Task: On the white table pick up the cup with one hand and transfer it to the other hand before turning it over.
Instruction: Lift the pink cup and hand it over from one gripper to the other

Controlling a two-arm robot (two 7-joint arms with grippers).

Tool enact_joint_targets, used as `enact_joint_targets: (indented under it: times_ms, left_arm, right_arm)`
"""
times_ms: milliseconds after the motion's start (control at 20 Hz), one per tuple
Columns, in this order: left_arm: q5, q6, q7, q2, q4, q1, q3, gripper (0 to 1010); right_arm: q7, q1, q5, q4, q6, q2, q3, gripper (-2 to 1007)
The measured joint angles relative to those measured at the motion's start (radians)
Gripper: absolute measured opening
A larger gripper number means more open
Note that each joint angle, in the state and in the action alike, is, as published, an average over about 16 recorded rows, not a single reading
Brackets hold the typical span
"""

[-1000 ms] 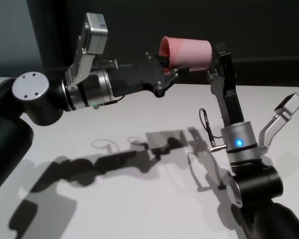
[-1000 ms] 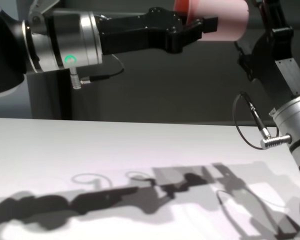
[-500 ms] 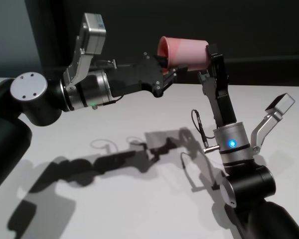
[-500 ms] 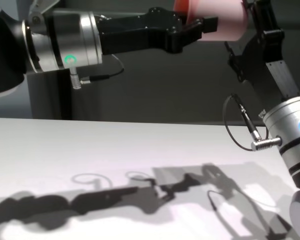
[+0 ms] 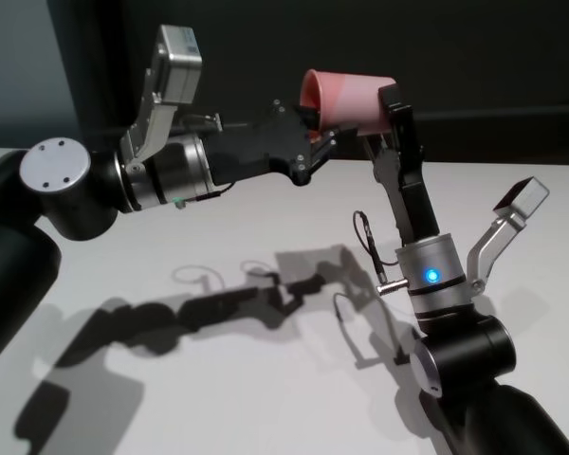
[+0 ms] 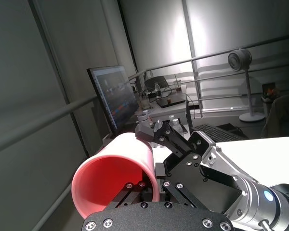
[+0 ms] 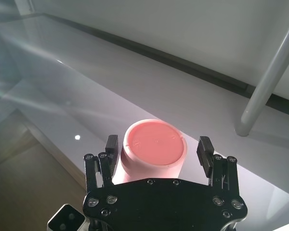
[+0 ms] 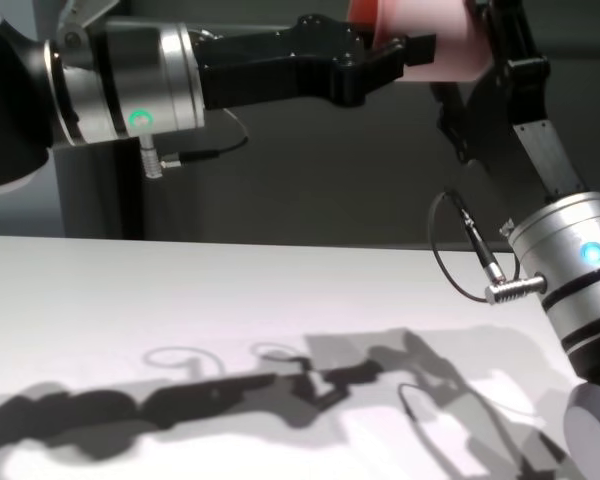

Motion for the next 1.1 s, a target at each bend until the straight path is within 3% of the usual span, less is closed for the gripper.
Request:
enact_joint_targets:
  times_ms: [650, 1100]
  left_arm:
    - [0.000, 0.000, 0.000, 0.000, 0.000, 0.000, 0.000, 47]
    - [0.000, 0.000, 0.000, 0.000, 0.000, 0.000, 0.000, 47]
  right_arm:
    - [-0.001, 0.005, 0.015, 0.000, -0.012, 0.013, -0.028, 993]
    - [-0.010, 0.004, 0.022, -0.010, -0.026, 0.027, -0.046, 879]
